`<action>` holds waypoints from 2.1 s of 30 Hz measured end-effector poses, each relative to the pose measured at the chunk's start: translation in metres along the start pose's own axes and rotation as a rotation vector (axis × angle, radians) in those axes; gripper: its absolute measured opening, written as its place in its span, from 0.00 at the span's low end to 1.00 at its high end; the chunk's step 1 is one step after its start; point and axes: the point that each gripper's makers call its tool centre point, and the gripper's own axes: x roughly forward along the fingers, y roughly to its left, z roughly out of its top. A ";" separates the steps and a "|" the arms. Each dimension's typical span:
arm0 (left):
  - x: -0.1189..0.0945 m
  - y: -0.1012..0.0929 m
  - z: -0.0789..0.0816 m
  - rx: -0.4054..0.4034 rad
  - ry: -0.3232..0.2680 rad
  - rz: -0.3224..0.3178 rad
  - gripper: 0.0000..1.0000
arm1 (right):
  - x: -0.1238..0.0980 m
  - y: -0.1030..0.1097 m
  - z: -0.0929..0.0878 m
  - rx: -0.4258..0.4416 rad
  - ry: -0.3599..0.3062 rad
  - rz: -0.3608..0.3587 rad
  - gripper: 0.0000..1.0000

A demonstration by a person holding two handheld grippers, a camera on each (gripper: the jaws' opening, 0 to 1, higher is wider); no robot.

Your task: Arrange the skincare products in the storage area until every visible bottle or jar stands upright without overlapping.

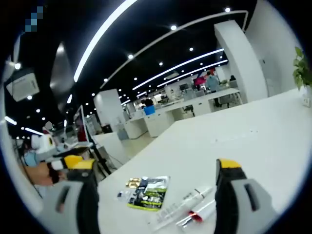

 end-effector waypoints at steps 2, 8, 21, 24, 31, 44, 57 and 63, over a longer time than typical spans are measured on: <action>-0.002 0.000 0.004 -0.001 -0.005 0.008 0.95 | -0.002 0.000 0.002 0.005 -0.009 0.003 0.99; 0.010 0.003 0.003 -0.020 -0.011 -0.007 0.98 | 0.008 0.007 -0.012 -0.049 0.071 0.036 0.99; 0.014 0.005 -0.007 -0.112 -0.023 -0.078 1.00 | 0.007 0.014 0.000 -0.039 0.035 0.102 0.99; 0.017 0.000 0.002 -0.082 -0.049 -0.093 1.00 | 0.004 0.012 -0.002 -0.033 0.043 0.091 0.99; 0.014 -0.002 0.003 -0.044 -0.041 -0.092 1.00 | 0.001 0.012 -0.009 -0.038 0.071 0.088 0.92; 0.004 0.006 -0.017 -0.011 0.049 -0.059 1.00 | 0.000 0.020 -0.014 -0.067 0.105 0.104 0.96; 0.027 -0.032 -0.047 0.020 0.215 -0.139 0.96 | -0.039 0.000 -0.010 -0.034 0.045 0.004 0.96; 0.060 -0.068 -0.051 0.037 0.273 -0.228 0.91 | -0.079 -0.026 -0.007 -0.005 -0.011 -0.117 0.95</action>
